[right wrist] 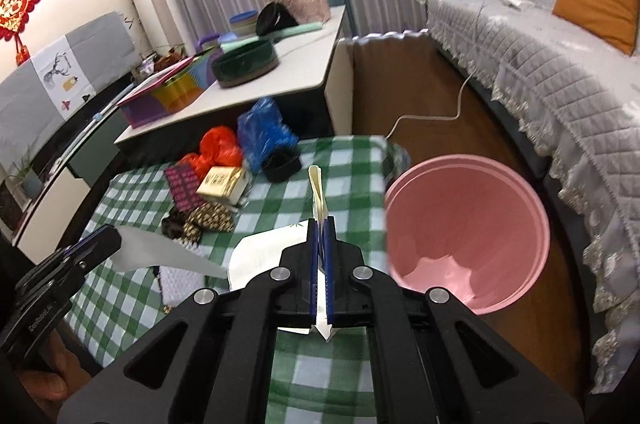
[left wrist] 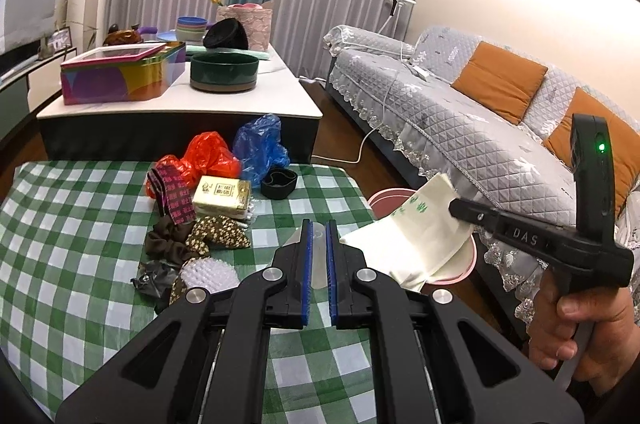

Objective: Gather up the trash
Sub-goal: 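Lift the white paper wrapper with the right tool over the pink bin, then open the right tool to drop the wrapper into the pink bin, then grasp the white bubble-wrap glove with the right tool while the left tool grasps the black plastic bag, then carry the bubble-wrap glove and black bag with both tools toward the pink bin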

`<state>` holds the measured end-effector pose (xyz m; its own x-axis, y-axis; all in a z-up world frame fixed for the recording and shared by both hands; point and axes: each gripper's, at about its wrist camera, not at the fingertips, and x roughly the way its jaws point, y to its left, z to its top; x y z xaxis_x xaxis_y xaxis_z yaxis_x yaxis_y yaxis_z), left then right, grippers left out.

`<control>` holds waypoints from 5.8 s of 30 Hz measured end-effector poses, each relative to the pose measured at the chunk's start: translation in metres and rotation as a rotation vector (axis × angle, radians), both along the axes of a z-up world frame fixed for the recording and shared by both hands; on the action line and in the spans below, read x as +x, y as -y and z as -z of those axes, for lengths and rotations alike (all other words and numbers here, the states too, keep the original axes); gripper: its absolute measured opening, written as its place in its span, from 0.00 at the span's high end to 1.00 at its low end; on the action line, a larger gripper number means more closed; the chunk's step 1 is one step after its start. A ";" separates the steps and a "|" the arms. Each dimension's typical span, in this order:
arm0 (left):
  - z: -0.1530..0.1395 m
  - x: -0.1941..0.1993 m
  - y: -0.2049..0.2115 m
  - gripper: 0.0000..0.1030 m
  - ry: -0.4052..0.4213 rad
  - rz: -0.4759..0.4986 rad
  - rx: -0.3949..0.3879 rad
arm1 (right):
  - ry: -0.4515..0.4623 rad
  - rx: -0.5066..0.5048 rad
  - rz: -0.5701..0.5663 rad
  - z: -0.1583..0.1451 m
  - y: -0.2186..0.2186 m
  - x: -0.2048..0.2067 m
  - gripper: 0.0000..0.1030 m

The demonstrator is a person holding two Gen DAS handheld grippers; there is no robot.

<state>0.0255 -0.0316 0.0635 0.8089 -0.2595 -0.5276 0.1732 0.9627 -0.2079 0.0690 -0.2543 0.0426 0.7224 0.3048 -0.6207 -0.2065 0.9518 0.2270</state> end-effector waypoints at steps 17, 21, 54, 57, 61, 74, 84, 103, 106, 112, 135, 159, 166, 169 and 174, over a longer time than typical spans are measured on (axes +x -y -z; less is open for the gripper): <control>-0.023 0.038 0.060 0.94 0.029 0.103 0.000 | 0.159 -0.166 0.142 -0.058 0.069 0.019 0.97; -0.028 0.050 0.080 0.94 0.036 0.135 -0.007 | 0.162 -0.179 0.168 -0.058 0.086 0.028 0.97; 0.022 0.150 0.185 0.94 -0.059 0.288 0.035 | 0.074 -0.138 0.338 -0.009 0.141 0.089 0.97; 0.023 0.152 0.186 0.93 -0.067 0.298 0.034 | 0.075 -0.138 0.339 -0.009 0.141 0.089 0.94; 0.022 0.152 0.183 0.81 -0.078 0.293 0.033 | 0.065 -0.145 0.342 -0.007 0.142 0.091 0.67; 0.005 0.124 0.141 0.65 -0.058 0.230 0.029 | 0.127 -0.172 0.324 -0.013 0.119 0.081 0.52; -0.016 0.085 0.084 0.55 -0.011 0.170 0.041 | 0.270 -0.168 0.296 -0.028 0.093 0.055 0.52; -0.018 0.049 -0.053 0.61 0.027 -0.045 0.010 | 0.233 -0.145 0.146 -0.025 0.037 0.033 0.52; -0.012 0.046 -0.074 0.62 0.029 -0.082 -0.005 | 0.220 -0.123 0.097 -0.022 0.020 0.036 0.53; 0.005 0.047 -0.116 0.64 -0.013 -0.165 -0.042 | 0.198 -0.092 -0.010 -0.015 -0.023 0.043 0.59; 0.065 0.042 -0.173 0.68 -0.182 -0.248 -0.062 | -0.107 -0.015 -0.471 0.070 -0.181 0.033 0.48; 0.123 0.072 -0.143 0.61 -0.373 -0.136 -0.070 | -0.158 -0.066 -0.444 0.081 -0.166 0.042 0.86; 0.107 0.069 -0.135 0.67 -0.306 -0.157 0.036 | -0.085 -0.087 -0.353 0.066 -0.144 0.043 0.85; 0.095 0.065 -0.137 0.67 -0.257 -0.184 0.065 | -0.068 -0.092 -0.329 0.063 -0.139 0.043 0.85; 0.078 0.057 -0.135 0.67 -0.189 -0.210 0.093 | -0.035 -0.113 -0.295 0.059 -0.131 0.041 0.85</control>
<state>0.0830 0.1037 -0.0146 0.7246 -0.0403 -0.6880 -0.0649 0.9899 -0.1264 0.1098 -0.1232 -0.0163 0.5908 0.4256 -0.6854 -0.4715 0.8715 0.1346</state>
